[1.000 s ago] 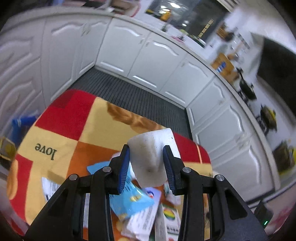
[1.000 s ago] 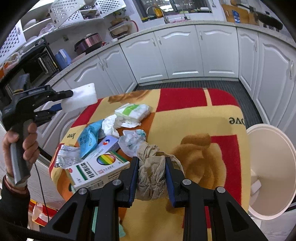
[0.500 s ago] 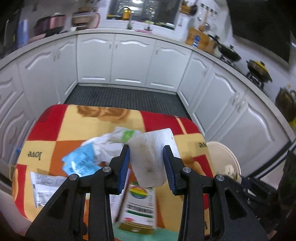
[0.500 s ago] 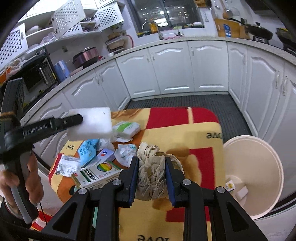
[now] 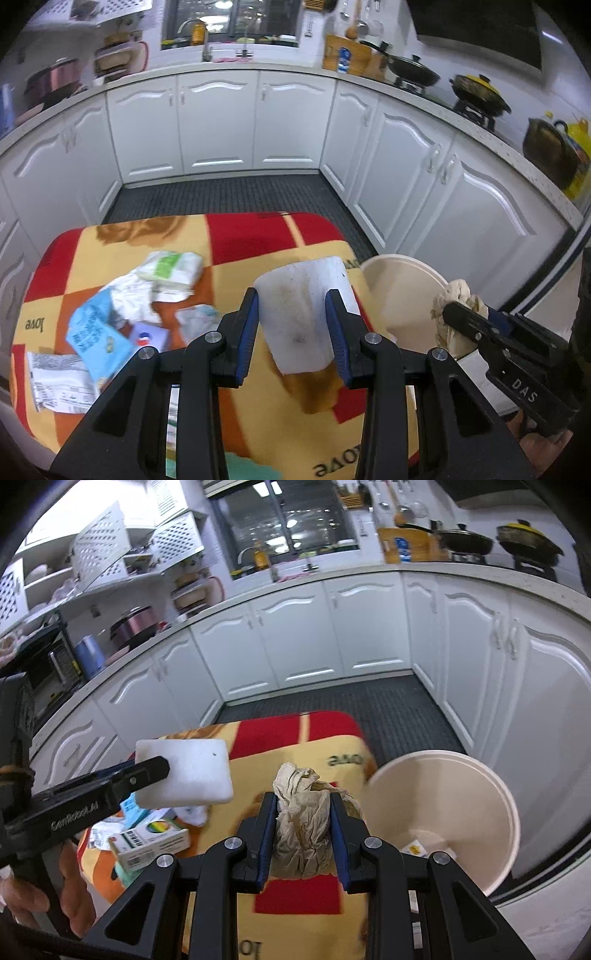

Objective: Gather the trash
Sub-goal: 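Carry the sponge block and brown paper over the cream bin and open both tools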

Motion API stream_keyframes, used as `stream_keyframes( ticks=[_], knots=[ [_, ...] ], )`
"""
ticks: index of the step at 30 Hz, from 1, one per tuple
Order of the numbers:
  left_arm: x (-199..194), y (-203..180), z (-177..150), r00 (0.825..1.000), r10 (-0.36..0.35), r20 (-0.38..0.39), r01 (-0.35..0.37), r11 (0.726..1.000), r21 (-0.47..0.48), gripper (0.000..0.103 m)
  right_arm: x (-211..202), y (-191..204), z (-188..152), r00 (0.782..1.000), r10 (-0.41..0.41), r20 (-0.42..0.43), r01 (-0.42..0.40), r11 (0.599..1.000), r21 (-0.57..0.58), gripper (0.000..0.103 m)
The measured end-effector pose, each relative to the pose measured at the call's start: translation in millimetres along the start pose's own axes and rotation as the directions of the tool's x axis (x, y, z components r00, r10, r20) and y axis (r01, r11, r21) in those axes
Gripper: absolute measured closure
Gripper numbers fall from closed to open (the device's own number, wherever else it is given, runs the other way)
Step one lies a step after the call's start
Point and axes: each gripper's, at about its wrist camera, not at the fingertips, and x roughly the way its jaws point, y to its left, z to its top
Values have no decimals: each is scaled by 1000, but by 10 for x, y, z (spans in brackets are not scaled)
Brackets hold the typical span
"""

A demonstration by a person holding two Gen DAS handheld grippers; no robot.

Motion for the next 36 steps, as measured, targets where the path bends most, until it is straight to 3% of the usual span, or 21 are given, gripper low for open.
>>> stream_keyframes(
  ticks=[15, 23, 30, 33, 35, 36],
  knots=[
    [505, -729, -25, 986, -131, -107, 135, 990, 32, 69, -30, -838, -115, 994, -108, -23, 110, 987, 120, 77],
    [838, -923, -109, 977, -150, -151, 153, 988, 10, 67, 130, -1139, -196, 987, -149, -63, 157, 975, 159, 77],
    [1027, -963, -166, 971, -159, -177, 159, 987, -11, 64, 242, -1271, -240, 982, -162, -95, 177, 968, 180, 71],
    [1063, -973, -172, 971, -160, -178, 160, 987, -10, 55, 256, -1300, -246, 981, -171, -91, 185, 965, 184, 55],
    [1067, -966, -173, 970, -171, -175, 171, 985, -15, 40, 255, -1331, -252, 980, -176, -91, 190, 963, 190, 54],
    [1062, -964, -174, 969, -175, -173, 175, 984, -17, 39, 254, -1340, -255, 980, -174, -93, 189, 963, 194, 54]
  ],
)
